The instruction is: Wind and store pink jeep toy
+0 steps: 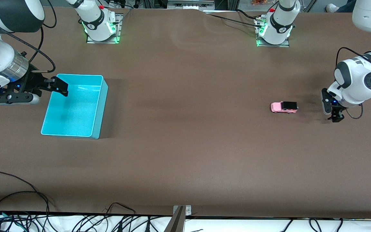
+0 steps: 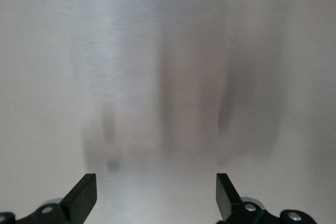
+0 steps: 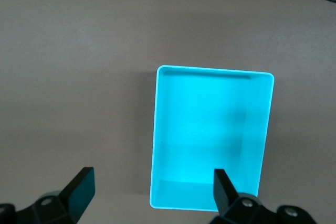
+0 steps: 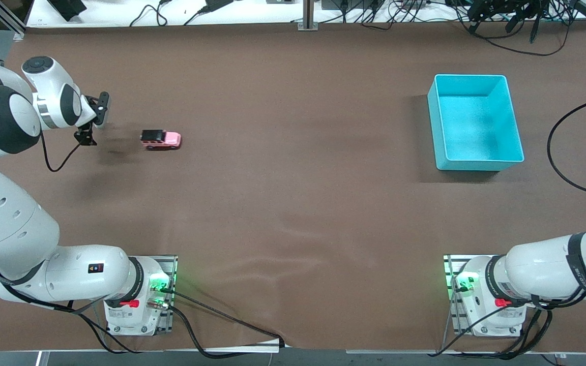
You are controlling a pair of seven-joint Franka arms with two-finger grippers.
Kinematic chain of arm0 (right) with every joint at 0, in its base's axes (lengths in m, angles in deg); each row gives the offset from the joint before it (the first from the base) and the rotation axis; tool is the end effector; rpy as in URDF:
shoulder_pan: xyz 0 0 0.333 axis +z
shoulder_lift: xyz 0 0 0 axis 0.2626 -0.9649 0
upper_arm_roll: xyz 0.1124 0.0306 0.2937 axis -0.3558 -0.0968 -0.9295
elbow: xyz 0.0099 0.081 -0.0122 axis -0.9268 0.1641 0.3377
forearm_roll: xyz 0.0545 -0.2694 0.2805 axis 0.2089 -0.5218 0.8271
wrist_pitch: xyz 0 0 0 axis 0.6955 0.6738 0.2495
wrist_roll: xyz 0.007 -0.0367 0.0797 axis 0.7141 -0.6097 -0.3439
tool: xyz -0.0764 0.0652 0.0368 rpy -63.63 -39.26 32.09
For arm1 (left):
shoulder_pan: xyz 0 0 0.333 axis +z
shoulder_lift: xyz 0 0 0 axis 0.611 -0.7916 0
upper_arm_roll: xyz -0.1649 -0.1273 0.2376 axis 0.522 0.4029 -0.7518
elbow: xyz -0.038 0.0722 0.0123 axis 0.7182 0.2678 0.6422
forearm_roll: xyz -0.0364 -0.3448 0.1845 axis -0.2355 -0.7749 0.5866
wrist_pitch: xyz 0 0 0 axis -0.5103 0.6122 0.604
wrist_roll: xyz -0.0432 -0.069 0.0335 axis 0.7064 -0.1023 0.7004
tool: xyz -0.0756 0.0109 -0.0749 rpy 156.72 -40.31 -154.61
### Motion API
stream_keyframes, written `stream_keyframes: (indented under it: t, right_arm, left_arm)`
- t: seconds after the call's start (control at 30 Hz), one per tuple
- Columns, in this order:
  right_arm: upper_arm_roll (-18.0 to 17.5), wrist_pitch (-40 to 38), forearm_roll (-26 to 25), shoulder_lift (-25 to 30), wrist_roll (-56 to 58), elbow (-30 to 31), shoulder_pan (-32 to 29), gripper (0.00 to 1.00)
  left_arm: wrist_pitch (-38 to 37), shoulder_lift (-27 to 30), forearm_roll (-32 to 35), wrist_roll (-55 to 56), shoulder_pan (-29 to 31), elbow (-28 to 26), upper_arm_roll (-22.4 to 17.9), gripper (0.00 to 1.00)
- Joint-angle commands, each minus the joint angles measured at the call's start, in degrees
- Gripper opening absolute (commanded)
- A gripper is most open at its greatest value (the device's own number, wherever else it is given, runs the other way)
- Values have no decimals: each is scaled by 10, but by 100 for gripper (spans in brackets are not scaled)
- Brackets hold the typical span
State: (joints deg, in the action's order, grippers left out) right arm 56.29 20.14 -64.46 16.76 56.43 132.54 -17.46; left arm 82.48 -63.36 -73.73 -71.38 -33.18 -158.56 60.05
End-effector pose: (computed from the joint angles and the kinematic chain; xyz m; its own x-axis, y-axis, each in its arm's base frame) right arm 0.5841 0.0744 0.5498 0.9997 0.0236 -0.0023 0.0236 -0.9997 0.0059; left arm 0.5054 0.1977 0.1994 0.0141 -0.9872 -0.1590 -0.9999 -0.0151 0.0054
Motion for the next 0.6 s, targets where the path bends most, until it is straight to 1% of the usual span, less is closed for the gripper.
stream_keyframes:
  t: [0.0,0.13,0.47,0.57]
  right_arm:
    - [-3,-2,-11,-4,-2,-10,-2,100]
    - [-3,-2,-11,-4,-1,-10,-2,100]
    - [-3,-3,-11,-4,-1,-10,-2,100]
    - [-3,-3,-11,-4,-1,-10,-2,100]
  left_arm:
    - [-13,81,14,6,-3,-10,-1,100]
    - [-36,124,14,7,-2,-14,0,100]
    - [-42,184,14,5,-2,-15,2,100]
    - [-55,200,14,6,-1,-17,2,100]
